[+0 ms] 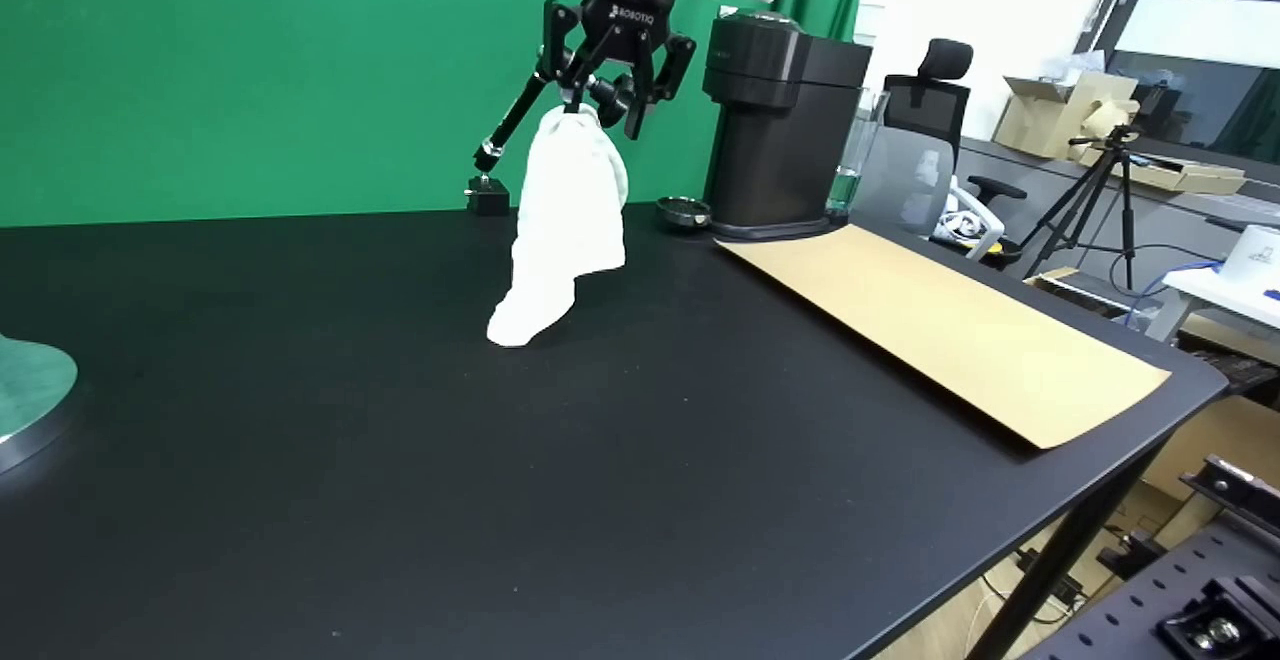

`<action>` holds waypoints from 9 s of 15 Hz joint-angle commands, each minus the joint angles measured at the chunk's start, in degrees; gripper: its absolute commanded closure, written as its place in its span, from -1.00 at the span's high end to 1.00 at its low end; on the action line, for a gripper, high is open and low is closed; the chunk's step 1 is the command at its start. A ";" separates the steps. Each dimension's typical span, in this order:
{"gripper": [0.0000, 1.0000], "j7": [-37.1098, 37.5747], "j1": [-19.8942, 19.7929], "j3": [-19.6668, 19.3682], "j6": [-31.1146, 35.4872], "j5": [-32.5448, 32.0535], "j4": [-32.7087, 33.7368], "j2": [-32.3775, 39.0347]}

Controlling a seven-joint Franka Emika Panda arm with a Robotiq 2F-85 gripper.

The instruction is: Place the cloth on the table then hang it on the stand

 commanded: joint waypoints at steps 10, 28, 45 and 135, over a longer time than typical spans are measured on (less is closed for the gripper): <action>-1.00 4.19 0.58 -0.43 -0.79 -1.01 2.40 0.71; -0.99 5.16 -1.00 1.17 -22.61 0.61 -15.37 -31.33; 0.97 -0.30 -4.14 0.25 -22.63 -17.41 -21.22 -24.08; -0.99 0.27 6.98 3.29 -54.25 -26.18 40.03 0.27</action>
